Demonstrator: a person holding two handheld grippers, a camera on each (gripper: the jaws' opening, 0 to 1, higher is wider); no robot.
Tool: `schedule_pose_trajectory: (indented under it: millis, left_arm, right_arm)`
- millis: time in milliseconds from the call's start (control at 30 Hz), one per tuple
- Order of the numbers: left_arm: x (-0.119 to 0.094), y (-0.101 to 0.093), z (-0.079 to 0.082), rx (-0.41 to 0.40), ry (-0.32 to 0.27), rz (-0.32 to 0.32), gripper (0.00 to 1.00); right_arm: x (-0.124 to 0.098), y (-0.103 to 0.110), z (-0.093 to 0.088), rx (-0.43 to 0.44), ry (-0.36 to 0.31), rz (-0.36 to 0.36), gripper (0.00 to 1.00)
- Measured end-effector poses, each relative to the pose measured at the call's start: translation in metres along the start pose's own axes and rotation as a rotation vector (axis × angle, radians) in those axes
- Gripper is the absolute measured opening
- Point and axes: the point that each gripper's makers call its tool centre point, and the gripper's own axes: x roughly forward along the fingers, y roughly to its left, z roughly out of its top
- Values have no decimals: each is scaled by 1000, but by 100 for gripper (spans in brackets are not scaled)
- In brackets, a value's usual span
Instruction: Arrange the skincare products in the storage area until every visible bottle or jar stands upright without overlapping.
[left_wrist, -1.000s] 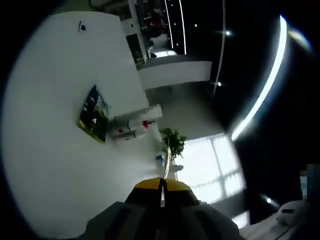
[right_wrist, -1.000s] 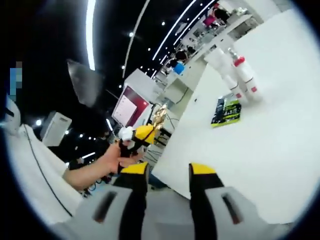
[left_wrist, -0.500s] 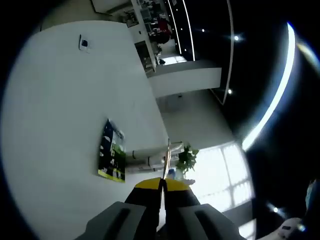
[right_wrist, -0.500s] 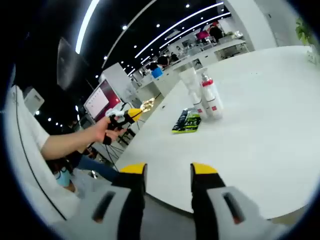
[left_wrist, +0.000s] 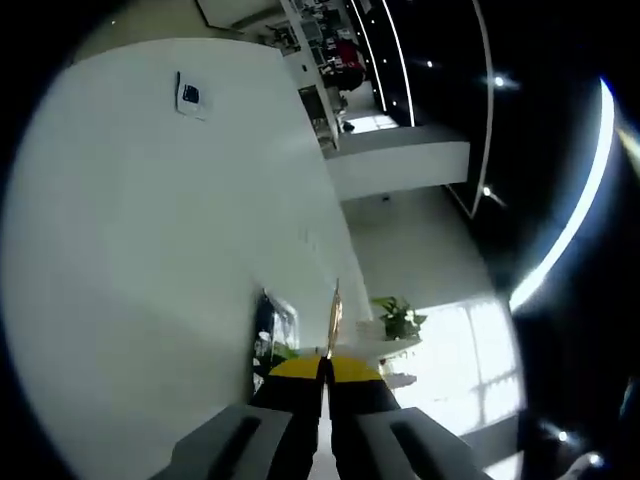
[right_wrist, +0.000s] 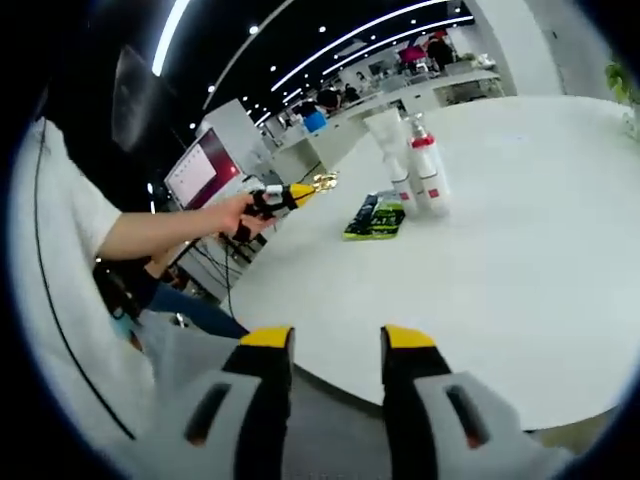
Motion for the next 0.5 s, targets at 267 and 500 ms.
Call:
schedule_pose_trajectory:
  millis: [267, 500]
  left_arm:
    - [17, 24, 21, 15, 36, 50, 1]
    - [28, 52, 31, 12, 77, 105, 1]
  right_arm:
    - [2, -6, 3, 22, -5, -13, 39]
    - [11, -23, 16, 50, -20, -58, 44]
